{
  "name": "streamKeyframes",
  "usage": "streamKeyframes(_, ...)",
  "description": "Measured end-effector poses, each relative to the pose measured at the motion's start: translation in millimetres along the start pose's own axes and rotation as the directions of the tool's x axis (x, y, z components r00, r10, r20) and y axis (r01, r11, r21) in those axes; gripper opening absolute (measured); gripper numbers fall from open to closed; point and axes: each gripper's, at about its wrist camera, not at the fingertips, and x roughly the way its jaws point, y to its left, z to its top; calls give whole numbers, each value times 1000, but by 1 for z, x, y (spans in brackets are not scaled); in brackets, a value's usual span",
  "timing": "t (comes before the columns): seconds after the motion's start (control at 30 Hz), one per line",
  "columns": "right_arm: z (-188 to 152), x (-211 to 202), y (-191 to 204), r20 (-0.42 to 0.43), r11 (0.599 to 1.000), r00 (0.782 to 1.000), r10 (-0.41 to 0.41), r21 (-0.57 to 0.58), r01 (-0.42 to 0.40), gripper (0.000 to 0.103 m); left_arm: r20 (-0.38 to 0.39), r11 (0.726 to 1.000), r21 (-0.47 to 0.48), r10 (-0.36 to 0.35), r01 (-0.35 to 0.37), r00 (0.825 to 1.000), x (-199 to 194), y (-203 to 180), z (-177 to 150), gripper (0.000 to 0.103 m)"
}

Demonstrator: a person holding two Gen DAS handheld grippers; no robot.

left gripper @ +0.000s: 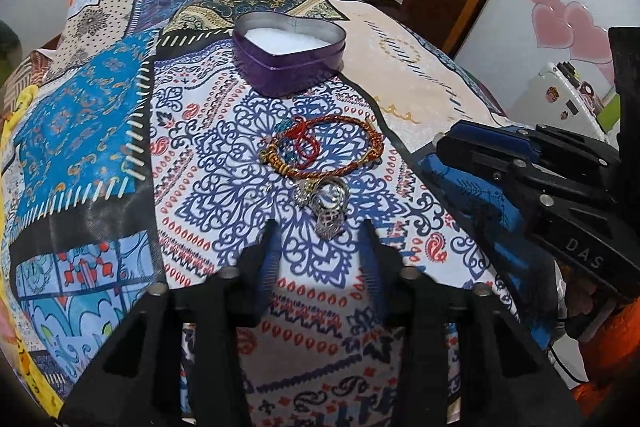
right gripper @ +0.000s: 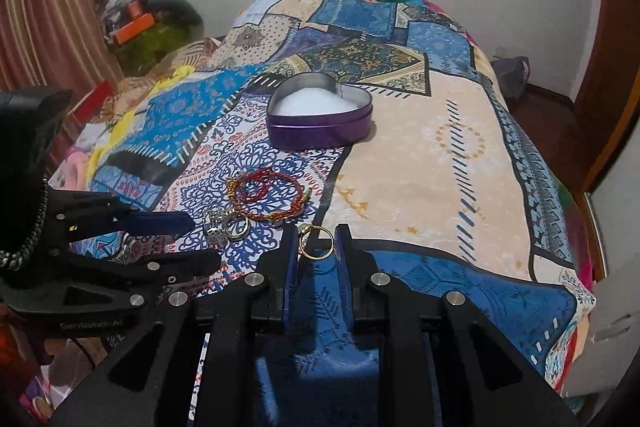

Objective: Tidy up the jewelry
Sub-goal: 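Grasp the silver pendant with the left tool while the right tool grasps a gold ring, then carry the pendant with the left tool while the right tool carries the ring over the tin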

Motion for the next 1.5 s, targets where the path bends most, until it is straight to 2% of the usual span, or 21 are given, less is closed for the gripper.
streamKeyframes(0.1,0,0,-2,4,1000,1000,2,6,-2,16,1,1000,0,-8,8,1000,3,0,2,15)
streamKeyframes(0.17,0,-1,-3,7,1000,1000,2,7,-2,16,2,1000,-1,-5,5,1000,3,-1,3,11)
streamKeyframes(0.53,11,-8,-3,44,1000,999,-3,-2,3,16,100,999,-24,39,-36,994,-24,5,12,11)
streamKeyframes(0.8,31,-14,0,99,1000,995,-5,-18,6,16,195,998,-38,64,-58,979,-42,11,34,11)
streamKeyframes(1.07,52,-14,-3,145,1000,989,-3,-24,6,16,258,996,-33,85,-79,962,-49,16,58,11)
streamKeyframes(1.5,80,4,-12,176,1000,984,-2,-26,6,16,299,996,-27,94,-90,949,-40,26,92,11)
